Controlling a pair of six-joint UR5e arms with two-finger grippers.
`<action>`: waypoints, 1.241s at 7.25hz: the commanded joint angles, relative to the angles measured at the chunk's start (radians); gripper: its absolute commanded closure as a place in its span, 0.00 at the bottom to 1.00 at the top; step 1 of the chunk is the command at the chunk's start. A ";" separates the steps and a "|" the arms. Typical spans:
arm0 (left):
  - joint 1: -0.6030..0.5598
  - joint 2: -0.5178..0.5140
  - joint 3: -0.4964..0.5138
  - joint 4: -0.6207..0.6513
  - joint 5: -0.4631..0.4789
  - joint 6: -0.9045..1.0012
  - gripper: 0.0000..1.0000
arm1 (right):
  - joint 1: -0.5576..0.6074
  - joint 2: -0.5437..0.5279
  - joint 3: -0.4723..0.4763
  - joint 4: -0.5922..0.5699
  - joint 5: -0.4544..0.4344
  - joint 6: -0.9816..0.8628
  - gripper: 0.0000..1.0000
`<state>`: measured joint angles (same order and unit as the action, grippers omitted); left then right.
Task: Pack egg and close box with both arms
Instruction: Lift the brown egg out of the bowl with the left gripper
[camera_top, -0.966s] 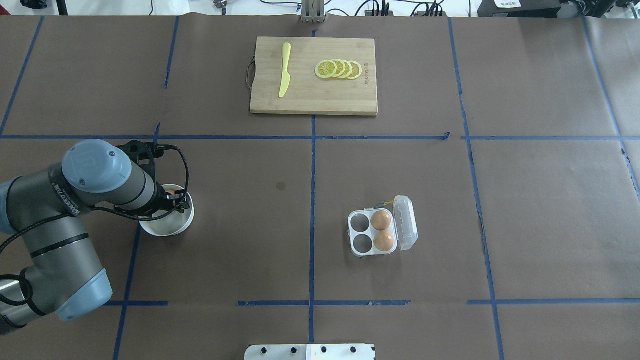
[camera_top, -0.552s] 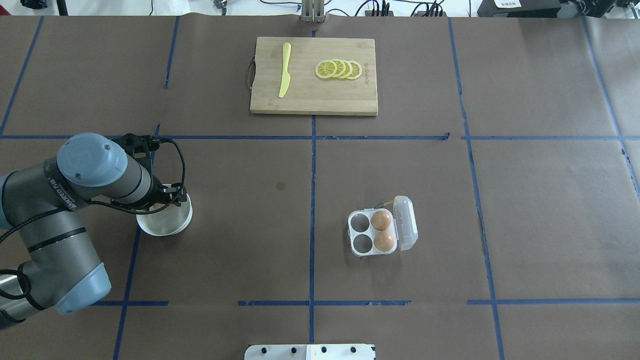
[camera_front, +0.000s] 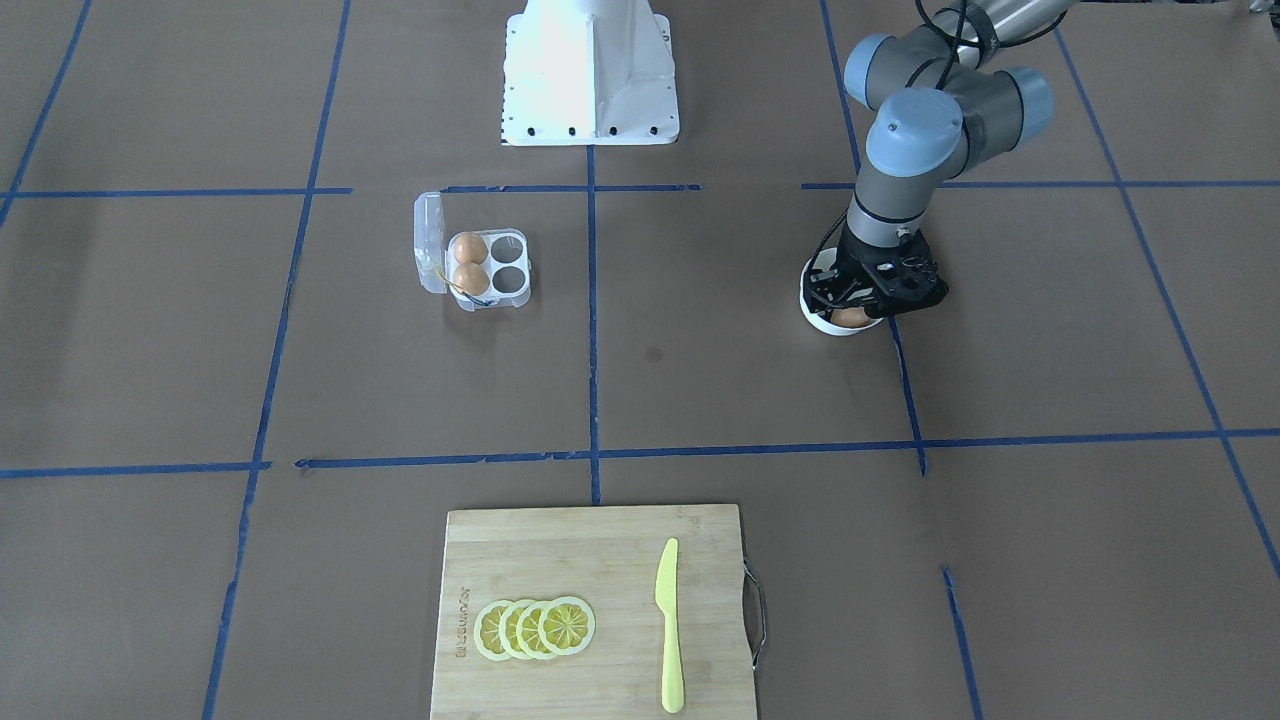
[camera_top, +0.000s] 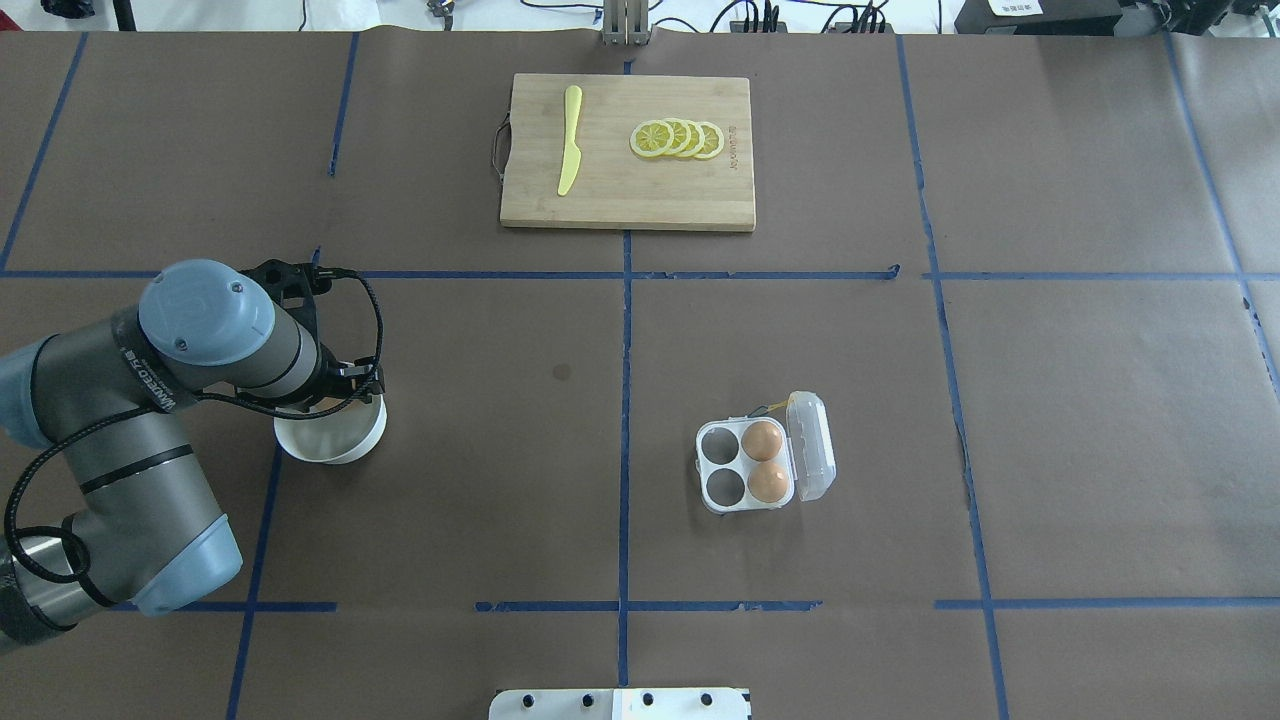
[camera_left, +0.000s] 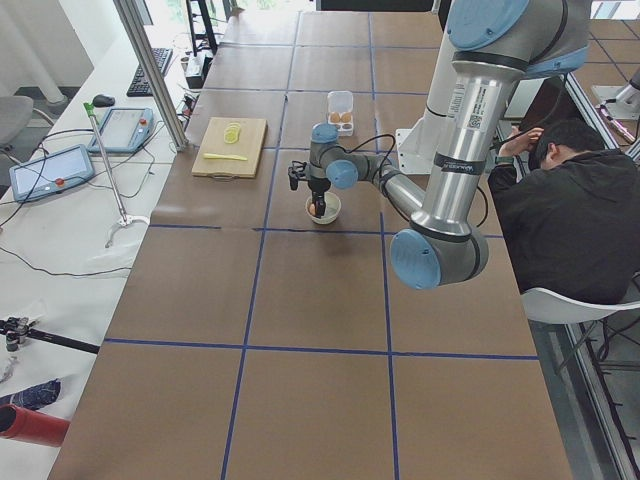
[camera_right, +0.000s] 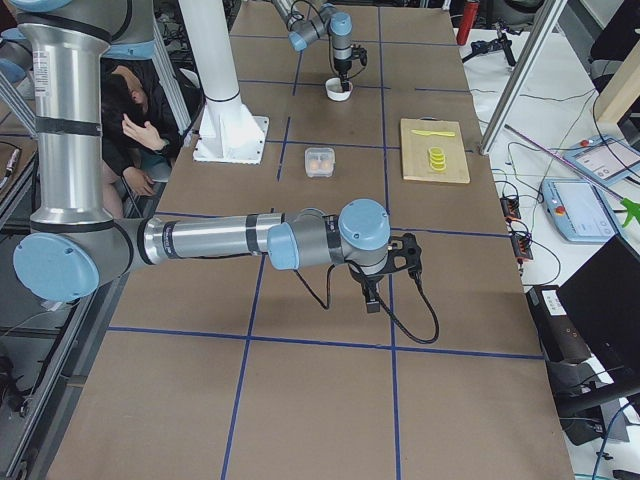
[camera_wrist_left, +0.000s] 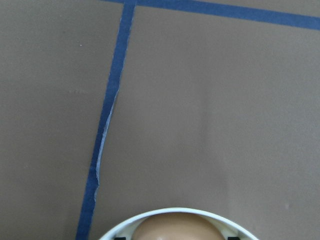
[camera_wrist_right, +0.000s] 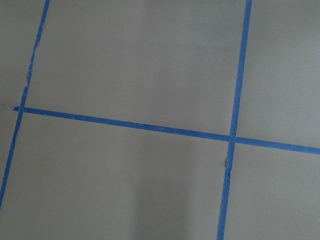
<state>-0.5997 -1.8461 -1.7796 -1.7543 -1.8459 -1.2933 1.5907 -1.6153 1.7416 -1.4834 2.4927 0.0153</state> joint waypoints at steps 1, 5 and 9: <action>-0.002 -0.001 0.006 -0.001 0.014 0.000 0.28 | 0.000 0.000 -0.001 0.000 0.000 0.000 0.00; -0.002 0.001 0.000 0.002 0.013 0.000 0.81 | 0.000 -0.002 0.004 0.000 0.000 0.000 0.00; -0.005 0.051 -0.099 0.007 0.011 -0.003 0.89 | 0.000 -0.003 0.003 0.000 0.002 0.000 0.00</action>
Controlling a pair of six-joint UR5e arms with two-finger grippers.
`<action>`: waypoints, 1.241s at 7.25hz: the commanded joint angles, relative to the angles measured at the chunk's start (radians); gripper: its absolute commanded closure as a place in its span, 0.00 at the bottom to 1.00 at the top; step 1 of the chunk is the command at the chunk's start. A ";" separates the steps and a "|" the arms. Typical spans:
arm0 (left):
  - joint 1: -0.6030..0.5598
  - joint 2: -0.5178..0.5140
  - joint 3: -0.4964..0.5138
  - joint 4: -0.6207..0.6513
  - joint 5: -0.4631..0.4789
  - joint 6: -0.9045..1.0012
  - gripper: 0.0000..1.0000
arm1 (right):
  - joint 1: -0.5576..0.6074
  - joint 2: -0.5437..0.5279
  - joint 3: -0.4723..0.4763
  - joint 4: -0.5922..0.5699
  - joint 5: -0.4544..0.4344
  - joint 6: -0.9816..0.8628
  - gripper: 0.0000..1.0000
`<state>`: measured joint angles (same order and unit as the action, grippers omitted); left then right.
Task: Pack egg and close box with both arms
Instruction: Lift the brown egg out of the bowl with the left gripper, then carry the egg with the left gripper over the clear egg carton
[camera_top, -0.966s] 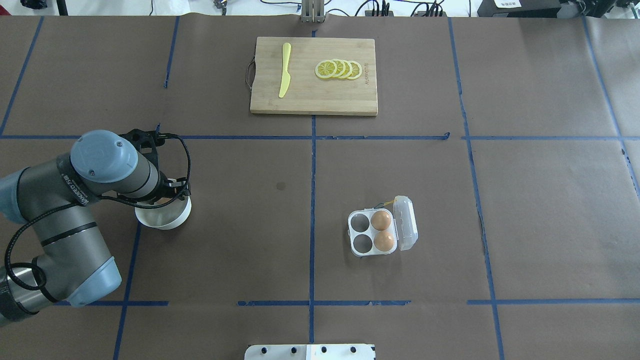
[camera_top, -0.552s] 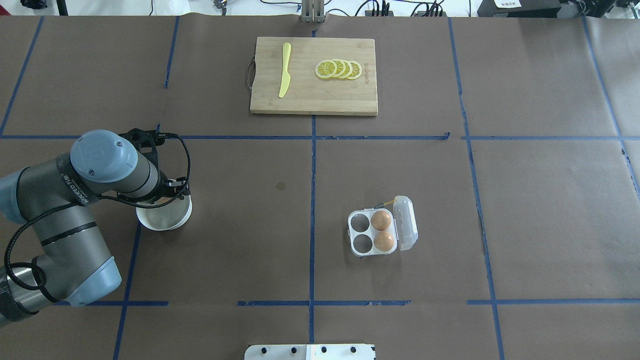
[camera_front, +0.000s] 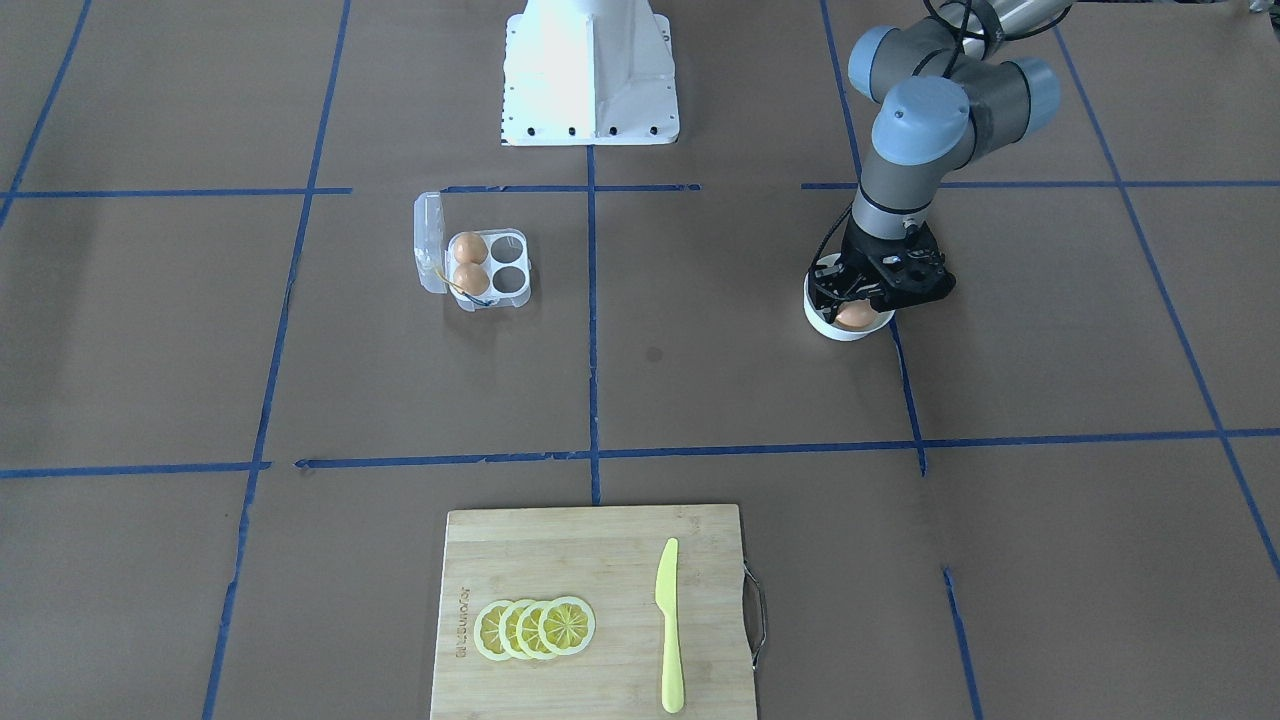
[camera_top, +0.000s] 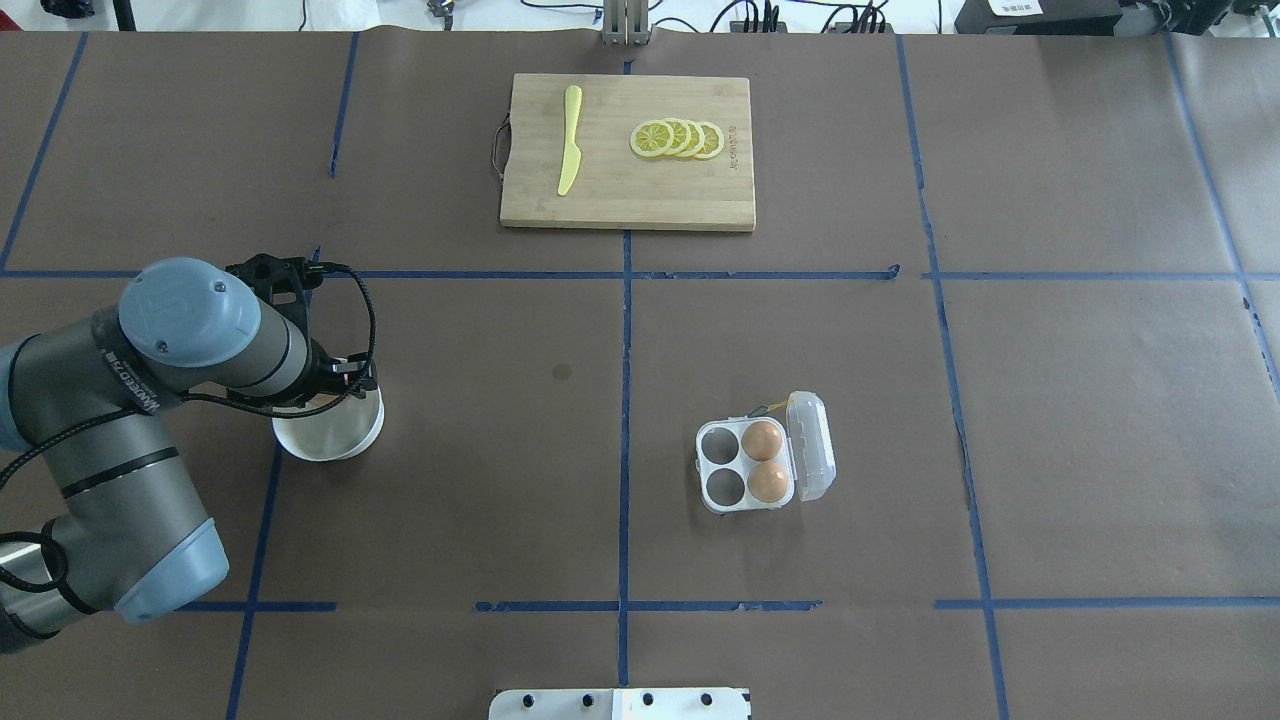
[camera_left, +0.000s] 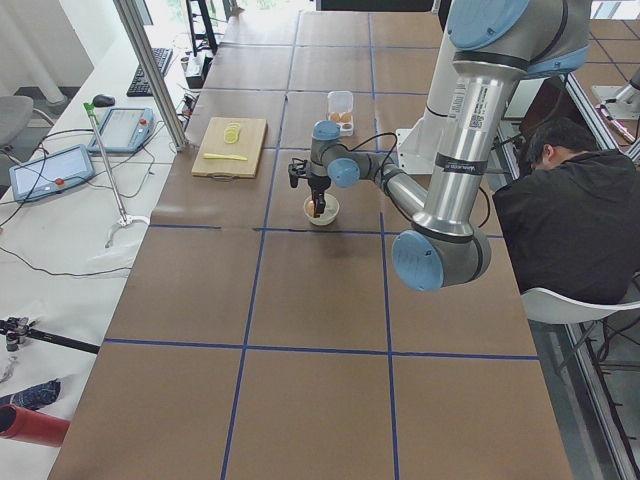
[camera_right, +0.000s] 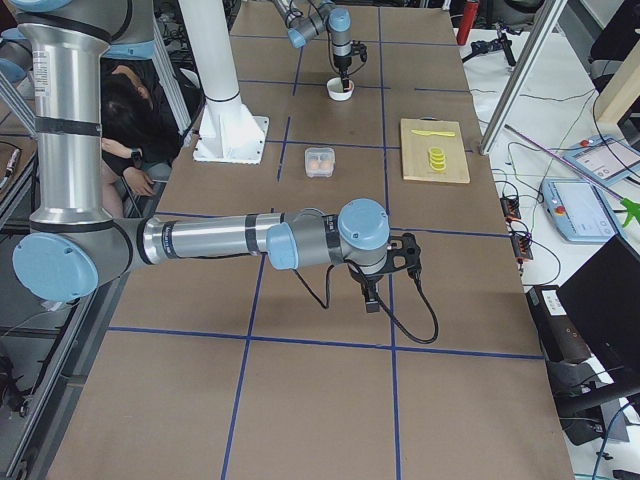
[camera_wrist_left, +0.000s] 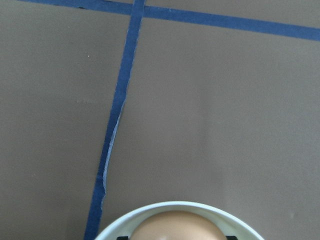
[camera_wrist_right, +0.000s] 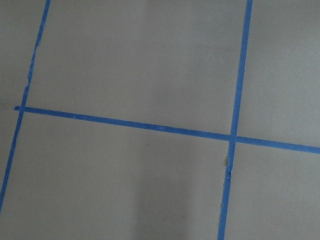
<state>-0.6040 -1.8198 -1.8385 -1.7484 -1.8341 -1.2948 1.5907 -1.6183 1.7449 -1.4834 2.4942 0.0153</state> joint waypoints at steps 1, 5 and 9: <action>0.000 0.040 -0.080 0.013 -0.001 -0.003 0.92 | 0.000 -0.003 -0.001 0.000 0.000 0.000 0.00; 0.010 -0.095 -0.182 0.187 -0.007 -0.017 1.00 | 0.000 -0.005 -0.004 0.006 -0.001 -0.003 0.00; 0.140 -0.275 0.064 -0.437 -0.011 -0.419 1.00 | 0.000 -0.020 0.002 0.009 -0.005 -0.002 0.00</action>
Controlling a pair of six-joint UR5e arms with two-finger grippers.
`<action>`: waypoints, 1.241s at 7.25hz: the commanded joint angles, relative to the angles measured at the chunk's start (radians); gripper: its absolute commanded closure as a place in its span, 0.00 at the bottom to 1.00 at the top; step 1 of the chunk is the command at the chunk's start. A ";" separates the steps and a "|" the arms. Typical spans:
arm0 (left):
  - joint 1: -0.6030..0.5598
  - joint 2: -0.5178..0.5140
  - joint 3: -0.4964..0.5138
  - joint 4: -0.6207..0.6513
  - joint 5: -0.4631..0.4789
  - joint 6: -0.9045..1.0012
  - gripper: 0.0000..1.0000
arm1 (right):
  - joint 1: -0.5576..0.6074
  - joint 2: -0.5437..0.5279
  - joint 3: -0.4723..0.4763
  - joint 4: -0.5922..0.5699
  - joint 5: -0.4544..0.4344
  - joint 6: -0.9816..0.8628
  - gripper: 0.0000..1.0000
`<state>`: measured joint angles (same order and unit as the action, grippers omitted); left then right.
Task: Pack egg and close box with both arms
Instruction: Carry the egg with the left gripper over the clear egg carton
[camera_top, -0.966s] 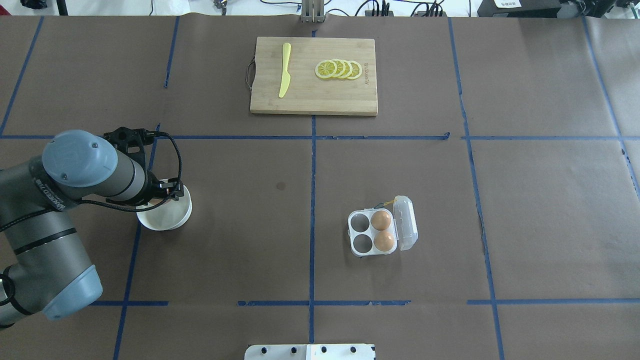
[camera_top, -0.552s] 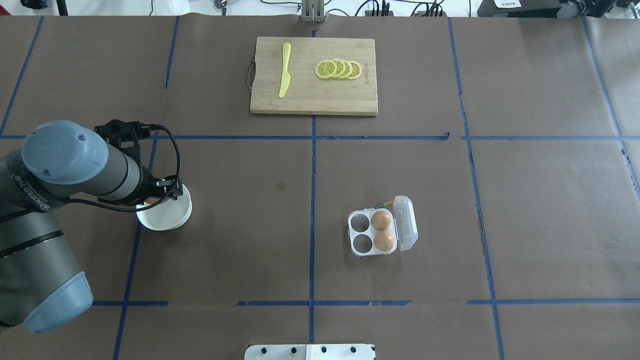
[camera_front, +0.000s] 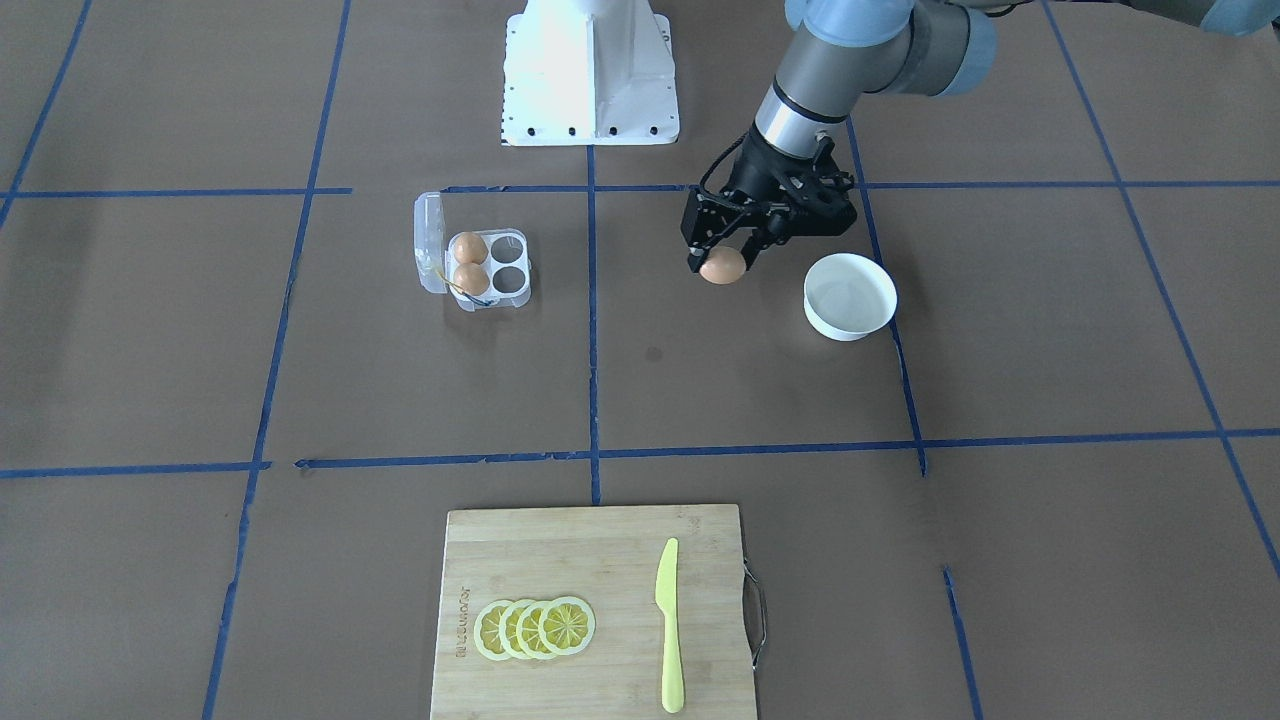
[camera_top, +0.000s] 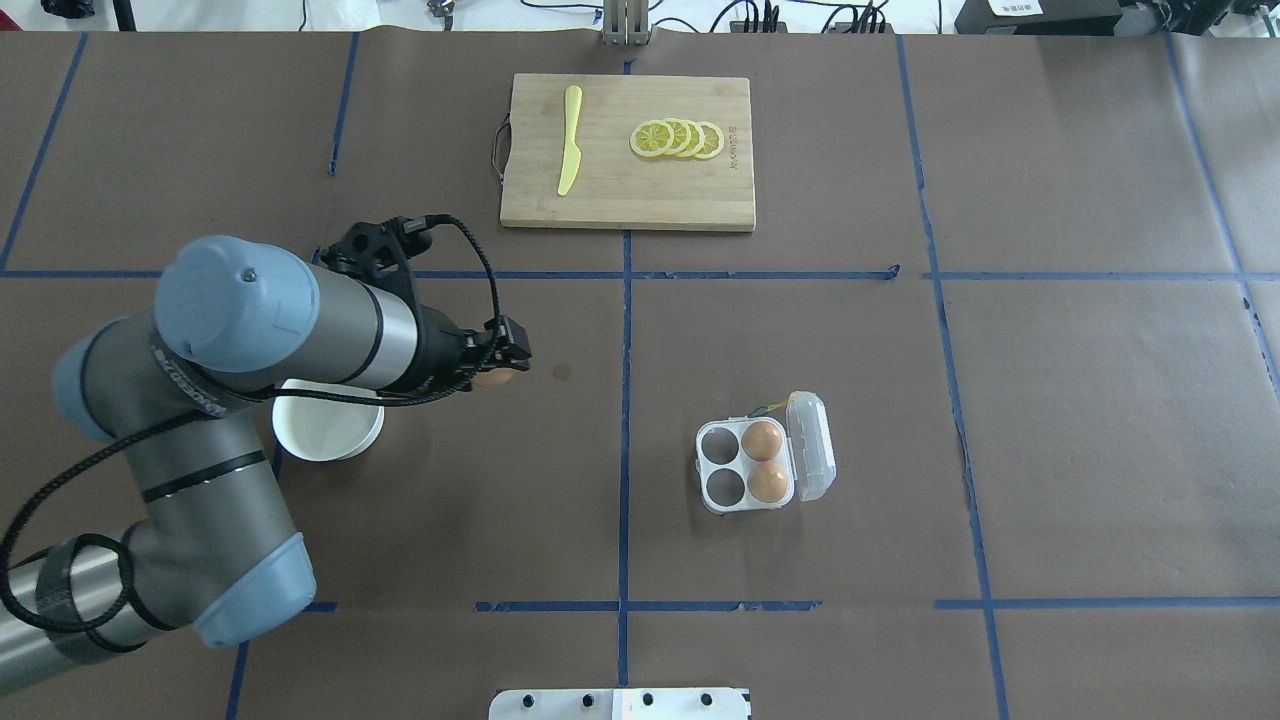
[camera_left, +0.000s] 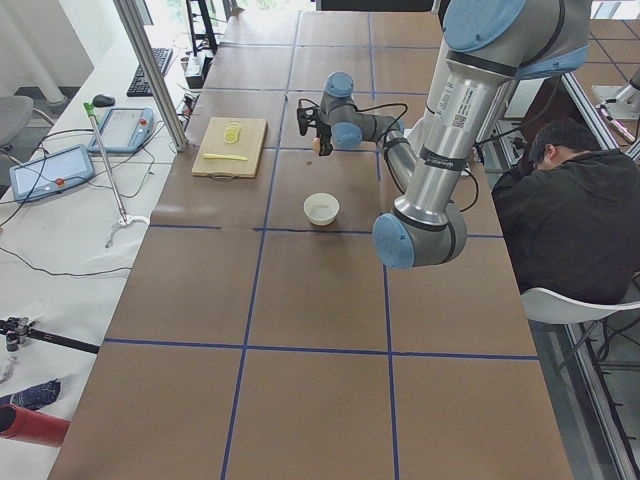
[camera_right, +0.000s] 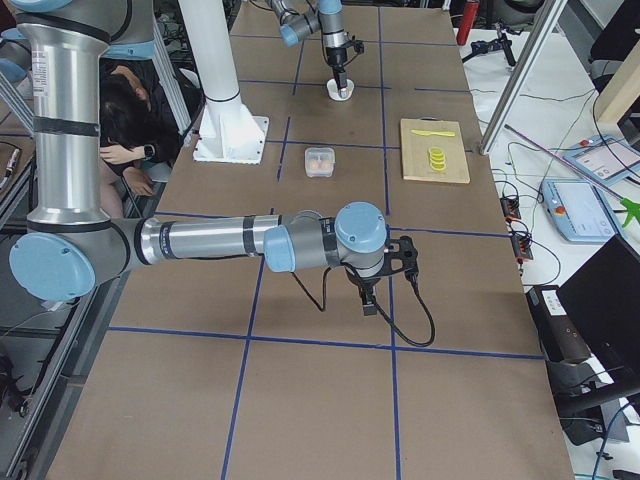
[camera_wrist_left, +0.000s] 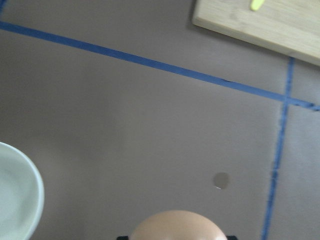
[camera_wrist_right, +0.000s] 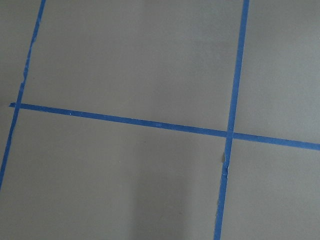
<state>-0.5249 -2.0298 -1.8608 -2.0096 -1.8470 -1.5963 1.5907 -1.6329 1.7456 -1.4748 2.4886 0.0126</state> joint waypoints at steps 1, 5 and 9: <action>0.112 -0.155 0.156 -0.182 0.006 -0.138 1.00 | -0.002 -0.002 0.003 -0.001 -0.001 0.001 0.00; 0.172 -0.280 0.365 -0.337 0.008 -0.132 1.00 | -0.002 -0.002 -0.017 -0.009 0.003 0.006 0.00; 0.206 -0.340 0.454 -0.377 0.100 -0.131 0.97 | -0.002 0.002 -0.032 -0.009 0.003 0.006 0.00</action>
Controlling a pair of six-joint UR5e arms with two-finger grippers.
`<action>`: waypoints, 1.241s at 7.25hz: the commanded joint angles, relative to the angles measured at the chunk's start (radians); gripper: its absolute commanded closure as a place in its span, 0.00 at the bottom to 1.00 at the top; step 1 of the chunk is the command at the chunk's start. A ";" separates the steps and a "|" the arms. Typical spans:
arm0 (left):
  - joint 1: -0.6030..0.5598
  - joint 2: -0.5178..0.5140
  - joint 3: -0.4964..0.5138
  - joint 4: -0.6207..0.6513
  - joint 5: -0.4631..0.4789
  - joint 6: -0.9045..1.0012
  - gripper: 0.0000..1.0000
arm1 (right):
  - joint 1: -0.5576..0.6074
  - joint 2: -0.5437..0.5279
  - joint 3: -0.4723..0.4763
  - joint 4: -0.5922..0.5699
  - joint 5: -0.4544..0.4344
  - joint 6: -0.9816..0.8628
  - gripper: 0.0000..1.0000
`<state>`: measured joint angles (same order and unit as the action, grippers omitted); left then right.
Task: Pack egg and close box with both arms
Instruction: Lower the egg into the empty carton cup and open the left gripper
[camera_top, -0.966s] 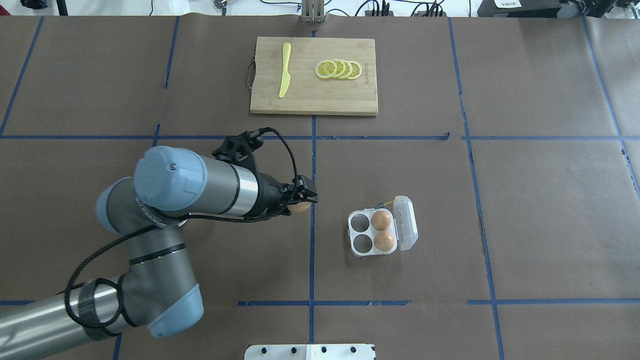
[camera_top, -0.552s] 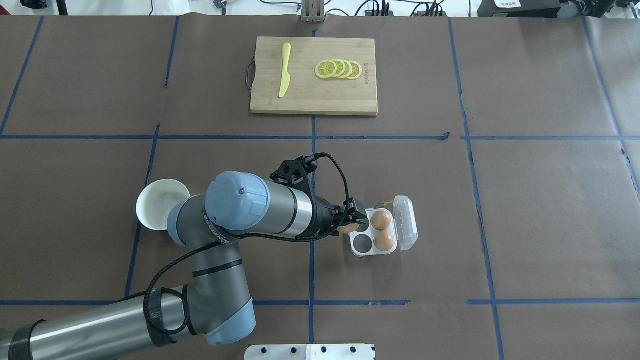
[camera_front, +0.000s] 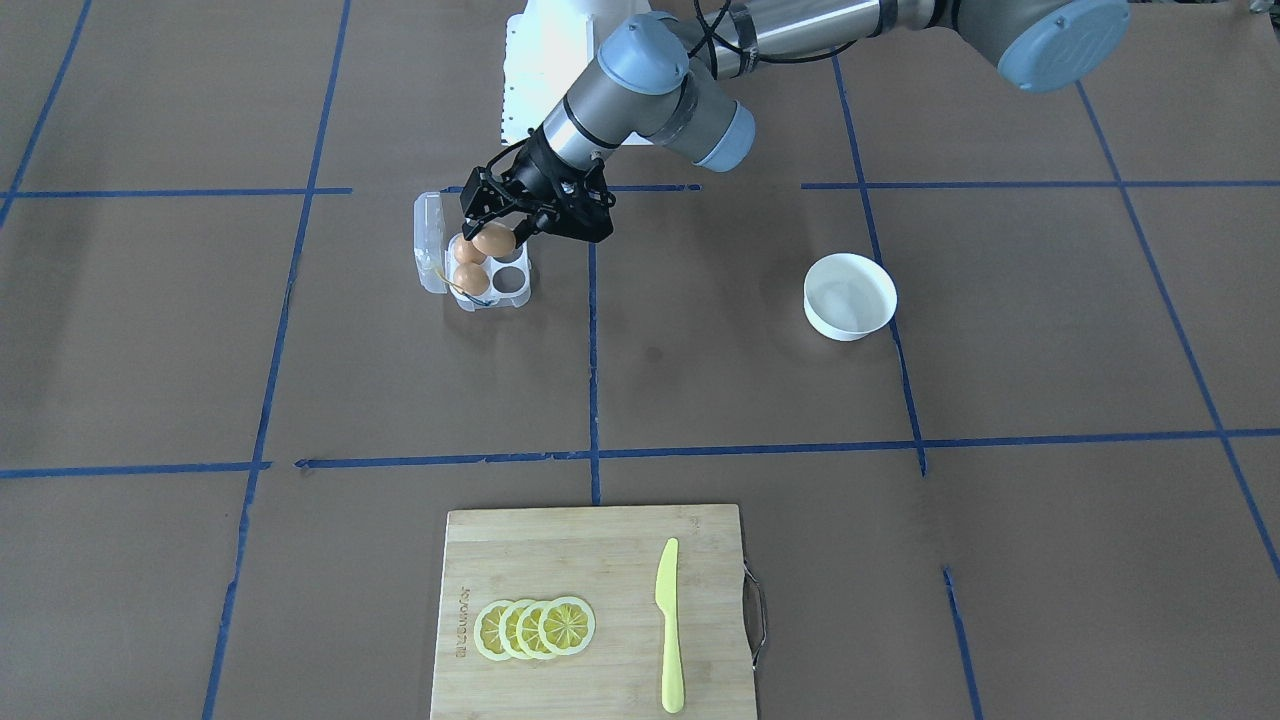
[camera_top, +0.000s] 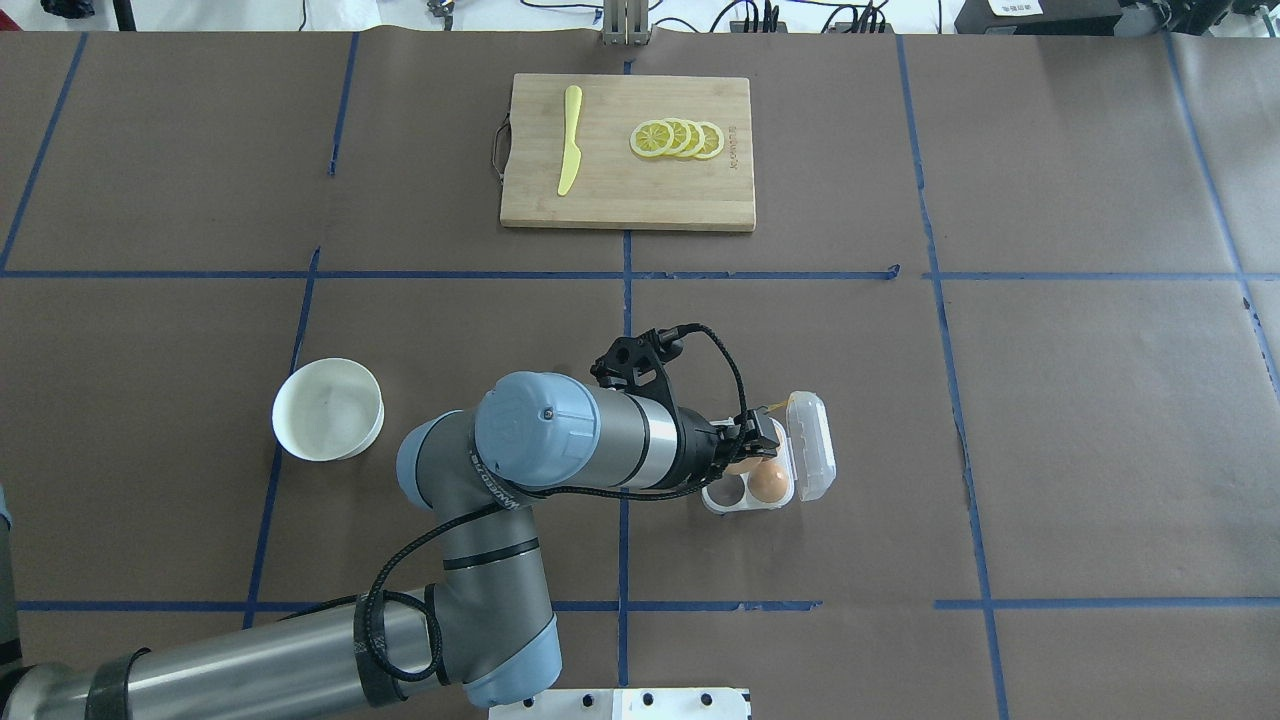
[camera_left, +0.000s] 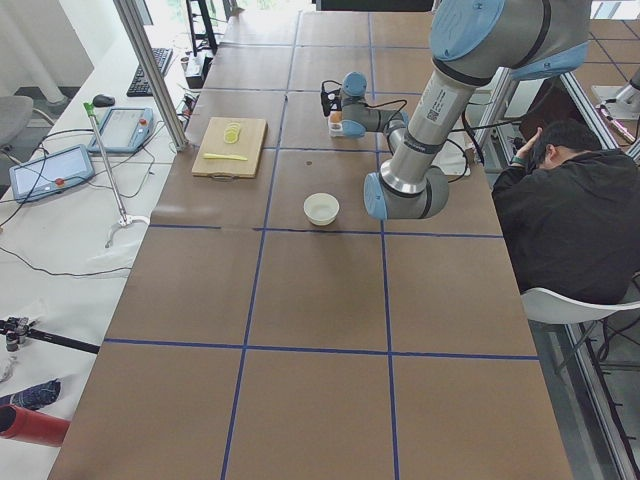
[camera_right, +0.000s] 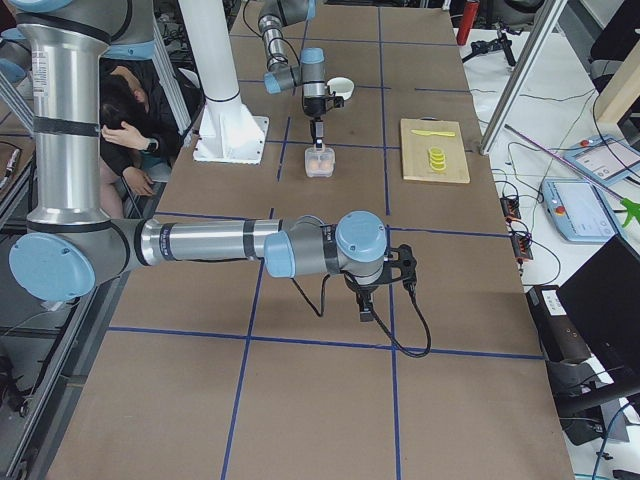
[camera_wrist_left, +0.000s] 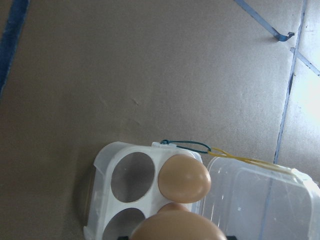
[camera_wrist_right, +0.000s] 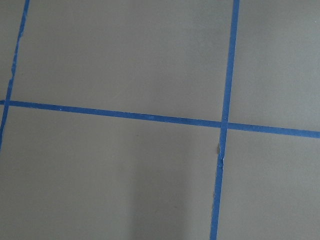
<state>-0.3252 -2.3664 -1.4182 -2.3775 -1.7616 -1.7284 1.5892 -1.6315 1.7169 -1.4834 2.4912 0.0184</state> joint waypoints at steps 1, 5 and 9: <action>0.006 0.001 0.010 -0.009 0.011 0.003 0.76 | 0.000 0.002 -0.008 0.000 0.000 0.000 0.00; 0.006 0.021 -0.005 -0.009 0.010 0.055 0.00 | 0.000 0.008 -0.017 0.000 0.000 0.000 0.00; -0.102 0.056 -0.146 0.102 -0.155 0.059 0.00 | 0.000 0.012 0.001 0.012 0.028 0.136 0.00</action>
<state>-0.3759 -2.3139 -1.5268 -2.3318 -1.8532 -1.6703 1.5892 -1.6203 1.7076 -1.4776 2.5047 0.0896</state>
